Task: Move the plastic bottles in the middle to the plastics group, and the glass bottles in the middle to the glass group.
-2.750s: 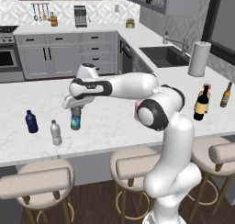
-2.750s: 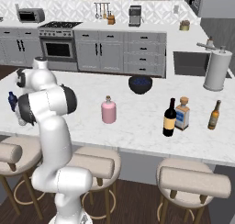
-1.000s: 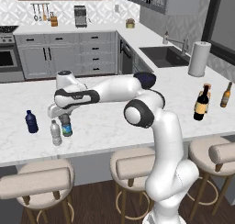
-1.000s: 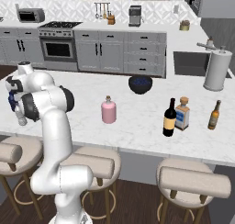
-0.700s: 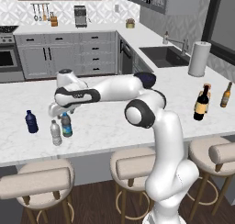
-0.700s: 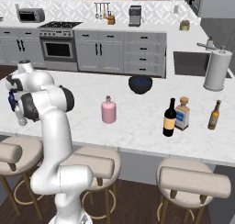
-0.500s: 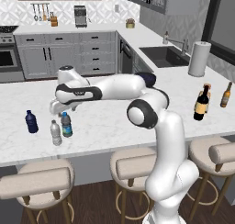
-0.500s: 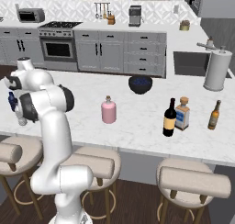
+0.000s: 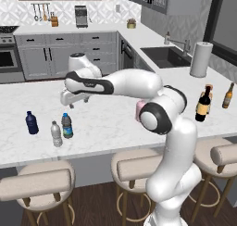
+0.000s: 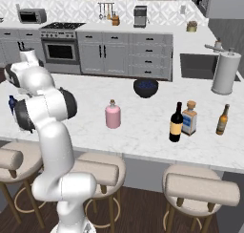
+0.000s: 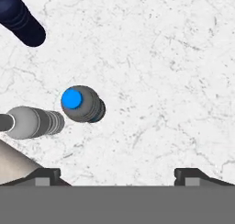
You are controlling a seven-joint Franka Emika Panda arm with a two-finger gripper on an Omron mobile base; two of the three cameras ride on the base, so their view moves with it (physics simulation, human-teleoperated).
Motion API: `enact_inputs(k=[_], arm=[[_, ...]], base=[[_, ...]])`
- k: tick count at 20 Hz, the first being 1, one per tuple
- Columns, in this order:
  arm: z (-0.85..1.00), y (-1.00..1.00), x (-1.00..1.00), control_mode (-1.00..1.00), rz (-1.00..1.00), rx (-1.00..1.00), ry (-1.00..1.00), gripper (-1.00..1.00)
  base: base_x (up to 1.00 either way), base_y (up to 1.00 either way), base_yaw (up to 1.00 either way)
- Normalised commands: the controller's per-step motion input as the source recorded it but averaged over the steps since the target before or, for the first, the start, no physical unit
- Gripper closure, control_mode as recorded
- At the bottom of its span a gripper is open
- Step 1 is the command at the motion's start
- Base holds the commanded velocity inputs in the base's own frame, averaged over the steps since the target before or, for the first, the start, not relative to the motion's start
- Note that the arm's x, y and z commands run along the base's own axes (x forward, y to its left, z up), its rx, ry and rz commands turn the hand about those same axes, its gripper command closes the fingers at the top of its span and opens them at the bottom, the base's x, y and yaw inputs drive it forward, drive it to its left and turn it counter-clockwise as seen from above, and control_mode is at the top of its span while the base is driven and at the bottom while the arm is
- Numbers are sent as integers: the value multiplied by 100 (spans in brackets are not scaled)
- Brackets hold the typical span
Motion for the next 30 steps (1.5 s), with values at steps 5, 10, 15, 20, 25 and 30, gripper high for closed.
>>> enact_inputs(k=[5, 10, 15, 20, 25, 30], arm=[[20, -100, -8, -100, -12, 0, -2, -100], [26, -100, -13, -100, -22, 1, 0, -100], [29, -100, -19, -100, -28, 2, 0, -100], [10, -100, -9, -100, -30, 8, 0, -100], [7, -100, 10, -100, -28, 1, 0, -100], [4, -90, 25, -100, -19, -2, 1, -100]], base=[[0, 0, 0], [0, 0, 0], [0, 0, 0], [0, 0, 0], [0, 0, 0], [0, 0, 0]])
